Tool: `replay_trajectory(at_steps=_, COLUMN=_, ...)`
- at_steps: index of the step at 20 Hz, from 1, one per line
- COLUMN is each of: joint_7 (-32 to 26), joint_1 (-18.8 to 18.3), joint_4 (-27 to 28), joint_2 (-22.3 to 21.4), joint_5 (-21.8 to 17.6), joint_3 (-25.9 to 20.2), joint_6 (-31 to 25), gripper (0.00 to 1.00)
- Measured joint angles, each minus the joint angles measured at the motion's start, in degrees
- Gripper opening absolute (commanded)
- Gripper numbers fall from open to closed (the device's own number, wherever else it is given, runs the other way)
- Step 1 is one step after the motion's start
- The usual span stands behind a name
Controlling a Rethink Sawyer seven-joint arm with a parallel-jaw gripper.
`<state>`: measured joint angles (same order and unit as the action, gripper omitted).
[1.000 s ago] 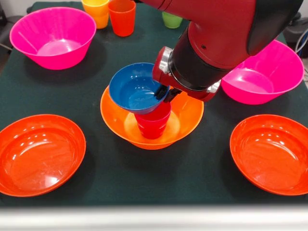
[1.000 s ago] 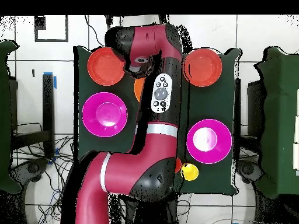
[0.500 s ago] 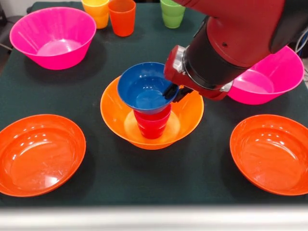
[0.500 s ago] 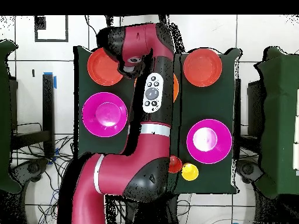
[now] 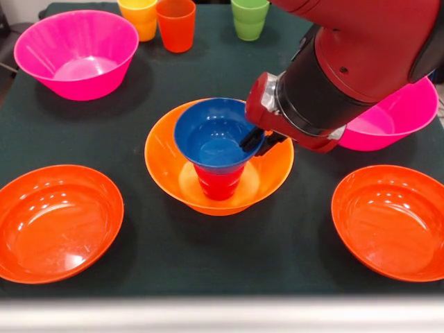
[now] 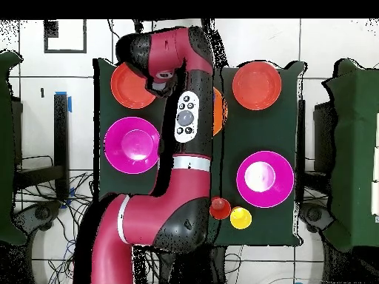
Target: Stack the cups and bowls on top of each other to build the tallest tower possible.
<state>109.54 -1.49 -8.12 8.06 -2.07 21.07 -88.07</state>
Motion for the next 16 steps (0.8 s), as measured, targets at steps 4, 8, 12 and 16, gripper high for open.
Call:
replay_trajectory(at_steps=4, joint_7=0.0, joint_1=0.0, joint_4=0.7, joint_2=0.7, joint_5=0.7, joint_3=0.6, joint_6=0.0, gripper=0.0)
replay_trajectory(at_steps=8, joint_7=0.0, joint_1=0.0, joint_4=1.1, joint_2=1.3, joint_5=1.5, joint_3=1.1, joint_6=0.0, gripper=0.0)
replay_trajectory(at_steps=12, joint_7=0.0, joint_1=0.0, joint_4=1.1, joint_2=1.4, joint_5=2.3, joint_3=1.3, joint_6=0.0, gripper=0.0)
replay_trajectory(at_steps=16, joint_7=0.0, joint_1=0.0, joint_4=1.1, joint_2=1.4, joint_5=3.1, joint_3=1.8, joint_6=0.0, gripper=0.0)
